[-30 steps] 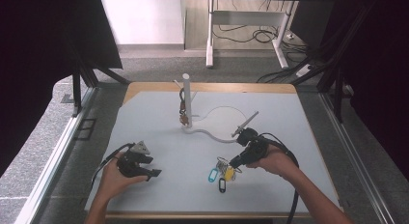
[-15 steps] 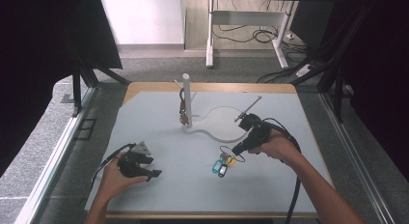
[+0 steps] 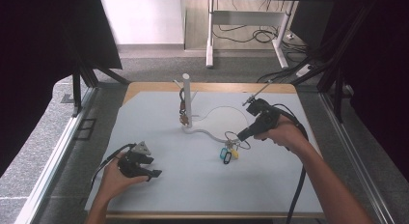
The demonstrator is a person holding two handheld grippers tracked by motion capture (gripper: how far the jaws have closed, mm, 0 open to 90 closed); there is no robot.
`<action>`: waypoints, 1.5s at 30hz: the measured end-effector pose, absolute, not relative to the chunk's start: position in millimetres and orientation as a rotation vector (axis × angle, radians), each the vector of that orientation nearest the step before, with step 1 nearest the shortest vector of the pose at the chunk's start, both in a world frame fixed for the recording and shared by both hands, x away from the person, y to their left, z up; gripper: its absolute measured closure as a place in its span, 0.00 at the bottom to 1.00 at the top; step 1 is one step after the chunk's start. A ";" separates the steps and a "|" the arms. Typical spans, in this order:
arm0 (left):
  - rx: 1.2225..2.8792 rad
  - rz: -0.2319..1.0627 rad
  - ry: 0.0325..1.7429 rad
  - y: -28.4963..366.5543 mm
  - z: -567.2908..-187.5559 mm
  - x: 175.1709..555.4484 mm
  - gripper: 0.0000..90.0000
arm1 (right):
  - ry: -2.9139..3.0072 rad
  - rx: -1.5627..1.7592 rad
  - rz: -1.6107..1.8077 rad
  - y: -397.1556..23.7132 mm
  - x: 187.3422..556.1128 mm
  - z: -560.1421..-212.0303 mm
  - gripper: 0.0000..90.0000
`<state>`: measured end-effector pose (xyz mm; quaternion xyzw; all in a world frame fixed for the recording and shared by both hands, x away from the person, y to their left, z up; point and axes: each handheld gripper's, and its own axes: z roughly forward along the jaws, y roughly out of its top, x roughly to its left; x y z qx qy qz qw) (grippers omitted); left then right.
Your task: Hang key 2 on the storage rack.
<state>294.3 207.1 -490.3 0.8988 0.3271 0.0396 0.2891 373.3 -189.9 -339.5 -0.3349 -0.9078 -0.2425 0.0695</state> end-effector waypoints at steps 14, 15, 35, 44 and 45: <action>2.398 0.103 0.870 207.6 -489.7 293.7 0.42 | -2.736 -1.075 -0.778 -196.3 392.8 -317.2 0.97; 2.397 0.103 0.869 207.8 -489.6 293.6 0.42 | -2.737 -1.077 -0.779 -196.3 394.0 -316.2 0.97; 2.397 0.102 0.862 207.7 -489.8 293.7 0.42 | -2.712 -1.169 -0.767 -196.7 423.6 -296.1 0.97; 2.397 0.099 0.862 207.5 -490.3 294.2 0.42 | -2.698 -1.208 -0.790 -196.1 435.4 -291.0 0.97; 2.393 0.100 0.865 207.6 -490.3 294.2 0.42 | -2.692 -1.215 -0.793 -196.3 436.7 -290.3 0.97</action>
